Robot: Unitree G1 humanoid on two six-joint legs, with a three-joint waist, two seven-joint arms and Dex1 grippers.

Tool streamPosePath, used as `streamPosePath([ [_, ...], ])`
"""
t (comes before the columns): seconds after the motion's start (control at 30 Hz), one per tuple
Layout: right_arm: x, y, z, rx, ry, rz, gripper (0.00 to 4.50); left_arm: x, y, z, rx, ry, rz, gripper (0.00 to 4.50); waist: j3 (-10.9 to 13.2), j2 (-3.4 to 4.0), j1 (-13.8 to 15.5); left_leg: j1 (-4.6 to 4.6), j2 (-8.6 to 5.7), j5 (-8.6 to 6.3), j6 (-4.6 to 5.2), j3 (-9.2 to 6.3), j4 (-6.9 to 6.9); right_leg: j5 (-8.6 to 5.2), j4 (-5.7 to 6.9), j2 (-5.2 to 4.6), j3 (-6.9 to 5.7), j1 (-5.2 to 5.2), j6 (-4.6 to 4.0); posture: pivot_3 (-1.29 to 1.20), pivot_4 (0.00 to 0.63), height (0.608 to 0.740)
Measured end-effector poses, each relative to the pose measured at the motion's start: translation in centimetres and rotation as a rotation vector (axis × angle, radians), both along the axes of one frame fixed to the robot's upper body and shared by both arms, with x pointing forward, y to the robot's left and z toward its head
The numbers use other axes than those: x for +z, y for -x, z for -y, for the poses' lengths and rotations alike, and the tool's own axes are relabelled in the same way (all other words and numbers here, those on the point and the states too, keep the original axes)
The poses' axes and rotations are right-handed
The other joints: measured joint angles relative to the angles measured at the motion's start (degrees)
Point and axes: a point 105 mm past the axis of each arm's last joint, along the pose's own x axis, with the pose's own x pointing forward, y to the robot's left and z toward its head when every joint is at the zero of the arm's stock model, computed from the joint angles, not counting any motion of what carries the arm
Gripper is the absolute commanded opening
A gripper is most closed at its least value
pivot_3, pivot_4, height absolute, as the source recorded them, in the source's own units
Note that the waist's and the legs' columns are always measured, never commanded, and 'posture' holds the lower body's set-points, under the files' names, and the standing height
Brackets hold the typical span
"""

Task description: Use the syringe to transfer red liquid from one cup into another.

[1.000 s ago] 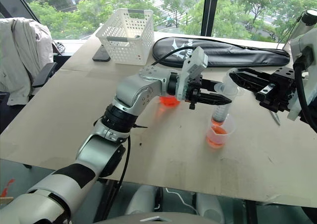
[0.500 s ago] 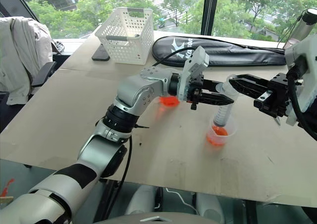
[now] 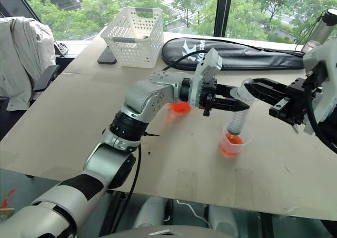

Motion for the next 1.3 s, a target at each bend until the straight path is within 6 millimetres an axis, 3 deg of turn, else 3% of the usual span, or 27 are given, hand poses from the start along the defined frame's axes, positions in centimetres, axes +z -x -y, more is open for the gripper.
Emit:
streamPosePath([
  [0.23, 1.5, 0.6, 0.4, 0.038, -0.026, 0.062, 0.08, 1.4, 0.4, 0.1, -0.022, 0.058, -0.048, 1.53, 0.2, -0.08, 0.0, -0.03, 0.0, 0.0, 0.0, -0.02, -0.03, -0.04, -0.05, 0.0, -0.03, 0.0, 0.08, 0.0, 0.15, 0.724],
  [0.27, 1.9, 0.6, 0.5, 0.04, -0.03, 0.085, 0.87, 1.7, 0.5, 0.2, -0.025, 0.068, -0.057, 1.53, 0.3, -0.07, 0.0, -0.04, 0.0, 0.0, 0.0, -0.03, -0.03, -0.05, -0.06, 0.0, -0.03, 0.0, 0.1, 0.0, 0.15, 0.724],
  [0.3, 2.1, 0.7, 0.6, 0.04, -0.027, 0.099, 1.06, 2.2, 0.6, 0.2, -0.031, 0.088, -0.066, 1.53, 0.3, -0.07, 0.0, -0.04, 0.0, 0.0, 0.0, -0.02, -0.03, -0.06, -0.06, 0.0, -0.03, 0.0, 0.11, 0.0, 0.15, 0.724],
  [0.43, 2.0, 1.0, 1.2, 0.051, -0.03, 0.1, 3.01, 3.4, 0.0, -0.6, 0.005, 0.136, -0.075, 1.53, 0.3, -0.1, 0.0, -0.03, 0.0, 0.0, 0.0, -0.05, -0.07, -0.06, -0.07, 0.01, -0.06, 0.0, 0.12, 0.0, 0.15, 0.724],
  [0.53, 0.5, 1.2, 1.6, 0.051, -0.02, 0.049, 4.4, 3.9, 0.2, -0.9, -0.002, 0.161, -0.062, 1.53, 0.4, -0.11, 0.1, -0.06, 0.0, 0.0, 0.0, -0.06, -0.07, -0.06, -0.11, 0.0, -0.07, 0.0, 0.11, 0.0, 0.15, 0.724],
  [0.8, -2.6, 4.1, 4.4, 0.027, -0.026, 0.012, 4.46, 4.3, 0.0, -1.1, 0.022, 0.185, -0.069, 1.53, 0.4, -0.12, 1.3, -0.25, -0.05, 0.0, 0.0, -0.29, -0.05, 0.02, -0.26, 0.06, -0.23, 0.0, 0.3, 0.0, 0.15, 0.724],
  [0.97, -3.5, 5.7, 5.3, 0.028, 0.022, 0.047, 4.46, 4.5, -0.4, -1.4, 0.049, 0.199, -0.124, 1.53, 0.5, -0.13, 1.1, -0.23, -0.05, 0.0, 0.0, -0.35, 0.0, -0.08, -0.27, 0.06, -0.26, 0.0, 0.18, 0.0, 0.15, 0.724],
  [1.17, -4.1, 6.0, 5.4, 0.024, 0.05, 0.075, 4.46, 5.4, -2.0, -3.1, 0.118, 0.273, -0.287, 1.53, 0.5, -0.11, 1.0, -0.18, -0.05, 0.0, 0.0, -0.35, 0.0, -0.08, -0.27, 0.07, -0.25, 0.02, 0.18, 0.0, 0.15, 0.724],
  [1.3, -4.1, 5.5, 5.0, 0.033, 0.04, 0.104, 4.46, 5.0, -3.3, -3.7, 0.166, 0.287, -0.357, 1.53, 0.6, -0.12, 1.1, -0.21, -0.07, -0.01, -0.01, -0.34, -0.01, -0.08, -0.3, 0.06, -0.25, 0.02, 0.17, 0.0, 0.15, 0.724],
])
